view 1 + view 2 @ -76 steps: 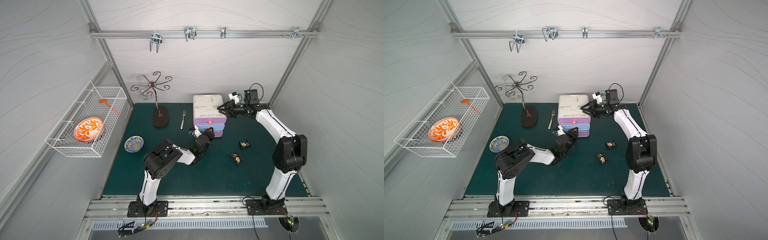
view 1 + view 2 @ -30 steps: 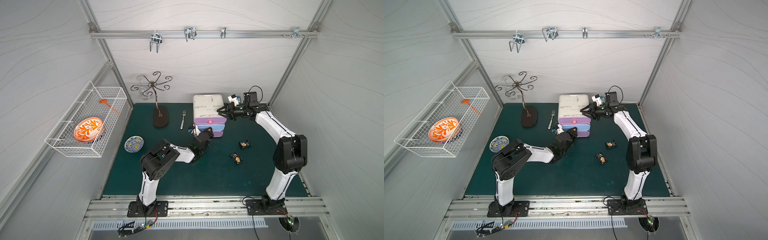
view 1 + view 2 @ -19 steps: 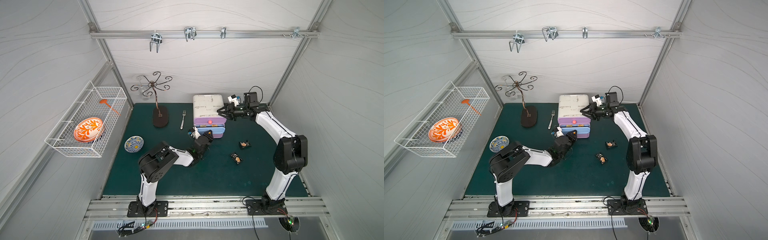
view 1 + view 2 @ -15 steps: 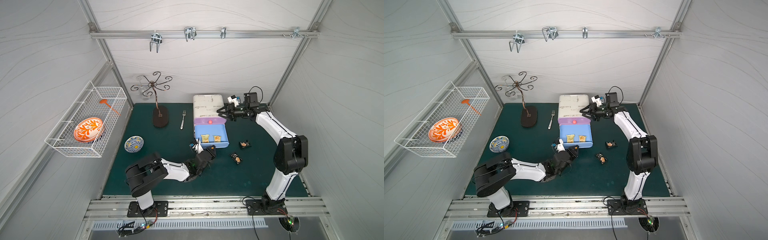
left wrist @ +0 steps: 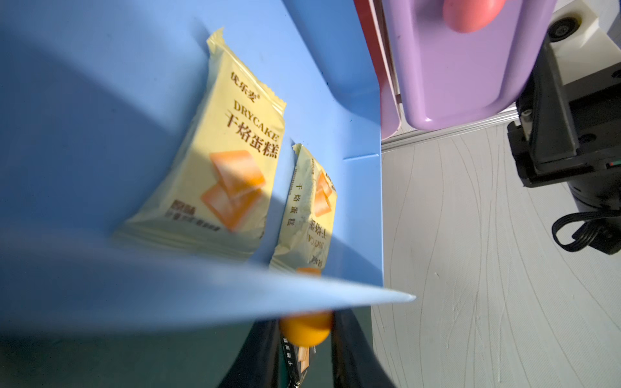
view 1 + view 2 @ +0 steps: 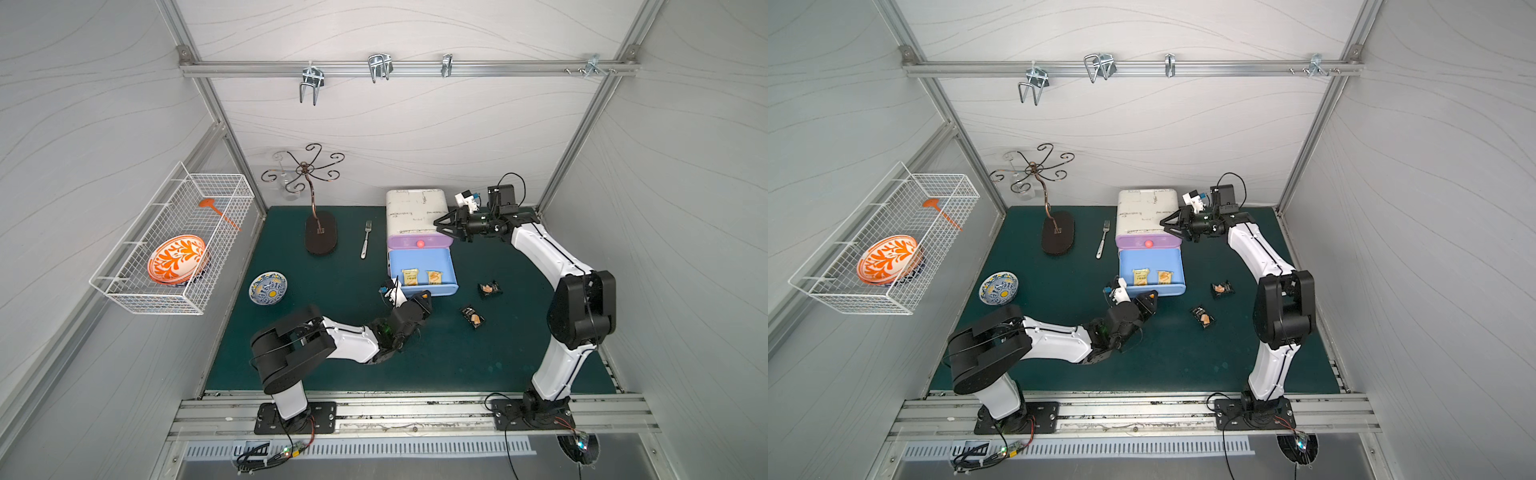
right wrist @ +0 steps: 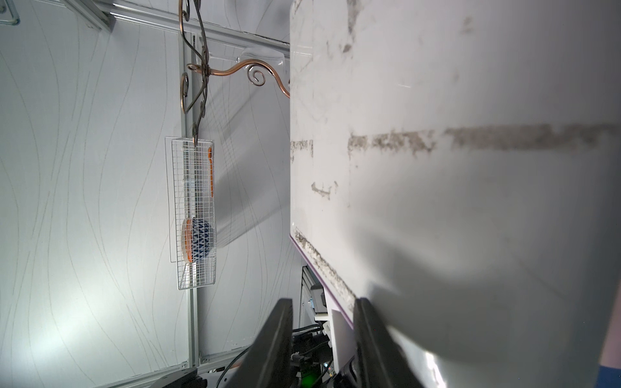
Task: Take the cookies out of the drawer
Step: Open the drawer in the storage box.
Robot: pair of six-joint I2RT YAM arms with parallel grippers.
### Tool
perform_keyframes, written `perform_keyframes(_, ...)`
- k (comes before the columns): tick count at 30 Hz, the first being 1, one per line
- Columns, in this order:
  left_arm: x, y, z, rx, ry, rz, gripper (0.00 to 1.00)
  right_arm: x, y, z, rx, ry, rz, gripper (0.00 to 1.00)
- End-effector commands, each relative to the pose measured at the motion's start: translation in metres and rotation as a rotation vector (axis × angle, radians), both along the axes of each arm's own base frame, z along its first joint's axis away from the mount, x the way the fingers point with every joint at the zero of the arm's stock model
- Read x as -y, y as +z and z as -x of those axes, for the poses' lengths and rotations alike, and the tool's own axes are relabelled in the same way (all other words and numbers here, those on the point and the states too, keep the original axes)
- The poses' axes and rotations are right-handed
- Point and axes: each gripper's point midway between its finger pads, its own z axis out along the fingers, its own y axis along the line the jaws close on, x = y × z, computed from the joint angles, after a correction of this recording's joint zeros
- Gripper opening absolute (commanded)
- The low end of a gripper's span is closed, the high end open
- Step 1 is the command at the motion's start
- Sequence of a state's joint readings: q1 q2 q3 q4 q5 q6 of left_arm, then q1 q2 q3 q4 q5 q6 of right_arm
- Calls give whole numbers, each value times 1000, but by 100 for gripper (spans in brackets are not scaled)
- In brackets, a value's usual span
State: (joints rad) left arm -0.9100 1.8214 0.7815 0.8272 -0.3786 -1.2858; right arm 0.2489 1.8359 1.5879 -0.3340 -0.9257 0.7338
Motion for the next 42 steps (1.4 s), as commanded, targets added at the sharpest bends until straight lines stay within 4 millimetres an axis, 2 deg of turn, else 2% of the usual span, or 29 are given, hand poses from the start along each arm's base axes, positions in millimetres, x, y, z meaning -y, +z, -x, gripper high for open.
perform_keyframes(1,11,9,21,19,-71,-7,13,2,9,11,3,16,-14,35)
perform_keyframes(5,3,7,32,11,-71,-19,13,2,11,12,6,18,-15,35)
perform_keyframes(10,7,5,49,-6,-99,-46,13,2,12,12,9,19,-15,35)
perform_keyframes(21,11,-5,56,-25,-76,-44,14,1,9,15,4,29,-11,36)
perform_keyframes(23,8,-4,54,-19,-65,-40,15,2,10,16,6,30,-5,41)
perform_keyframes(26,9,-5,55,-27,-75,-56,15,6,15,18,34,19,15,57)
perform_keyframes(30,11,-6,55,-32,-84,-52,17,15,27,17,66,-15,35,66)
perform_keyframes(34,12,-7,56,-38,-92,-59,17,30,41,12,89,-75,76,70)
perform_keyframes(36,10,-8,57,-41,-88,-60,18,45,40,10,73,-134,171,70)
perform_keyframes(38,10,-8,57,-41,-90,-58,18,69,26,14,44,-205,345,68)
perform_keyframes(40,11,-7,58,-44,-96,-60,18,98,4,23,13,-261,532,65)
perform_keyframes(42,11,-8,58,-45,-98,-60,18,113,-19,34,-5,-279,620,60)
